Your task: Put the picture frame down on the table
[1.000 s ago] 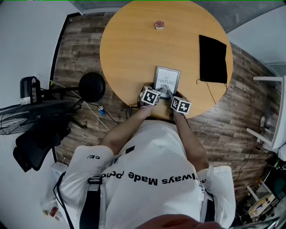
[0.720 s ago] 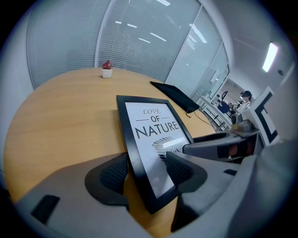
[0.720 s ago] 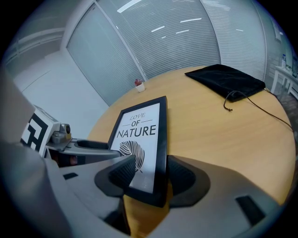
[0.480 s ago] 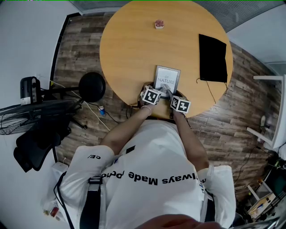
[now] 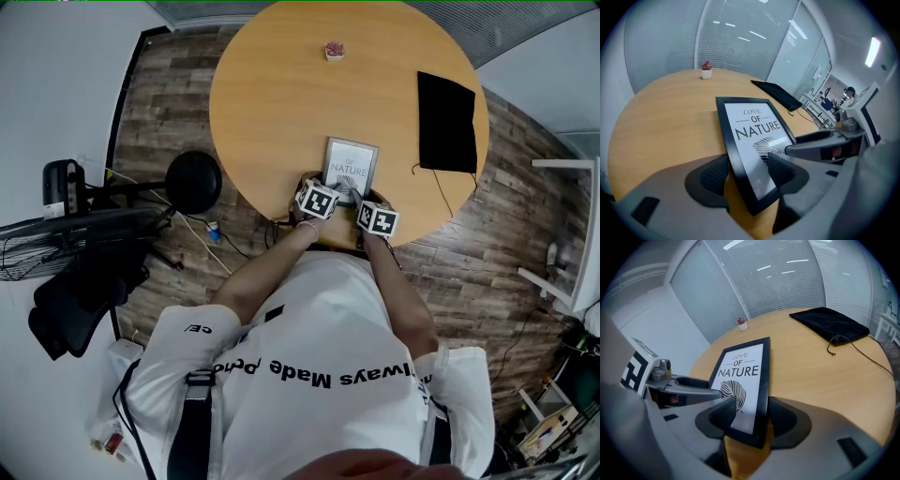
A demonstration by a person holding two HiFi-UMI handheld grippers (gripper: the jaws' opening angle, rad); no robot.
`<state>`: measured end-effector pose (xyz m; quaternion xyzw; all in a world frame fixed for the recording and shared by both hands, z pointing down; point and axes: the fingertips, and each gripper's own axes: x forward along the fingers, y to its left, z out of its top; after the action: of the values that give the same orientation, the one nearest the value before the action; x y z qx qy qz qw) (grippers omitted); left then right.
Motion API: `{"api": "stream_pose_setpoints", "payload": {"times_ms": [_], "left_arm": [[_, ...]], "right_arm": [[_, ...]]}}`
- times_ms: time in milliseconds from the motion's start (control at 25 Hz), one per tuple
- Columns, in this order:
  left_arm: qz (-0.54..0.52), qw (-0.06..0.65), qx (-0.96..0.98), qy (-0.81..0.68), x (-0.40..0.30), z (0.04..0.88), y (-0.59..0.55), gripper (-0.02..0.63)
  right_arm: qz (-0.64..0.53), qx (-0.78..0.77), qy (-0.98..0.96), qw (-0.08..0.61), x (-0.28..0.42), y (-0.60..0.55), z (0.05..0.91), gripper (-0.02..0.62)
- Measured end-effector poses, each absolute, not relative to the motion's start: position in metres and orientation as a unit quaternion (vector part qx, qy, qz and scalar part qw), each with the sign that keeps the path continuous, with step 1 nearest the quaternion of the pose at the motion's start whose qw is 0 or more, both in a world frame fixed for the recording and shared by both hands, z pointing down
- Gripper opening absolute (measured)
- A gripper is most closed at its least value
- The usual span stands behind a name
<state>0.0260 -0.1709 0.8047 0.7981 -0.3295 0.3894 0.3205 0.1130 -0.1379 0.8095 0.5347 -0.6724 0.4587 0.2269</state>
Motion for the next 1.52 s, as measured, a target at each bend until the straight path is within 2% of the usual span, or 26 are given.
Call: {"api": "stream_pose_setpoints", "payload": {"times_ms": [1520], "left_arm": [[0.399,0.297,0.801,-0.334,0.0225,0.8069,-0.1693,0.261]], "right_arm": [[0.451,0.533,-0.678,0.232,0.1085,-0.1385,0.8068,0.241]]}}
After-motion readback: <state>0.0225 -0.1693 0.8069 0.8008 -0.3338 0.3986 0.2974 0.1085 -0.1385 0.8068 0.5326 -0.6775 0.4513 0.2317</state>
